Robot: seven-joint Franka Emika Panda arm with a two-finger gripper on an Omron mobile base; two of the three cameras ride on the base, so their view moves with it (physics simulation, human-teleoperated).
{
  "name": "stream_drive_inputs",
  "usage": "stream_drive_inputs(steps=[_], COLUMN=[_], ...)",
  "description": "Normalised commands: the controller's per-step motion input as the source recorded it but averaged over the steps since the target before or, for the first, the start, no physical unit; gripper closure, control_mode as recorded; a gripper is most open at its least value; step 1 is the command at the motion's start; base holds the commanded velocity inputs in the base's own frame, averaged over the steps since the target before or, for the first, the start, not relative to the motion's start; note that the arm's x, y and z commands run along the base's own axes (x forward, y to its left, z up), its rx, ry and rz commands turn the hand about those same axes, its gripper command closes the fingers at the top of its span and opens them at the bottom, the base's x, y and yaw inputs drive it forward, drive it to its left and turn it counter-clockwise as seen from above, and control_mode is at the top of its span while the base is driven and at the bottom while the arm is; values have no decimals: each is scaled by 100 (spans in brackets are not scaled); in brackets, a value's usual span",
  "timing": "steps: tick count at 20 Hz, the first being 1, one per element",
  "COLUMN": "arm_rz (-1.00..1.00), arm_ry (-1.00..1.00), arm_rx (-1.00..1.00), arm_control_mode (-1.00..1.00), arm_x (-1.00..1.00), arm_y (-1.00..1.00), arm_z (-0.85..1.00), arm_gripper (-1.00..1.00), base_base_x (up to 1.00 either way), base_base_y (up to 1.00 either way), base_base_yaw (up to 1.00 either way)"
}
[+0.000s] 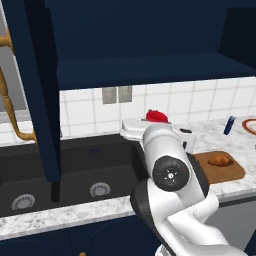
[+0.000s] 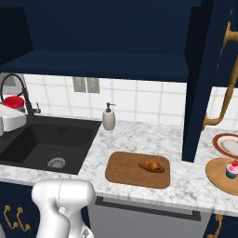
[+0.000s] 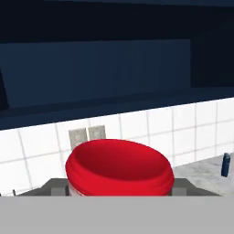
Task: From the different types of pastries on the counter, select a croissant and place it on the cutting board. Then retrieve a jar of jam from the cabinet and place it alongside the croissant on the cutting board.
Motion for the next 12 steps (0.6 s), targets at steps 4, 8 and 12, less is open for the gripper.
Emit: stream_drive_inputs(steps=[4, 8, 12], arm_rz=[-7, -4, -2], arm_ry=[-1, -4, -7], arm_rx=[0, 0, 0], arm_control_mode=[-100, -100, -100], arm_x=[-12, 0, 0], arm_y=[-54, -56, -60], arm_z=[-56, -62, -63], arm_gripper=[100, 100, 100], base_base_x=[0, 0, 0], base_base_y=[0, 0, 0], base_base_yaw=[0, 0, 0])
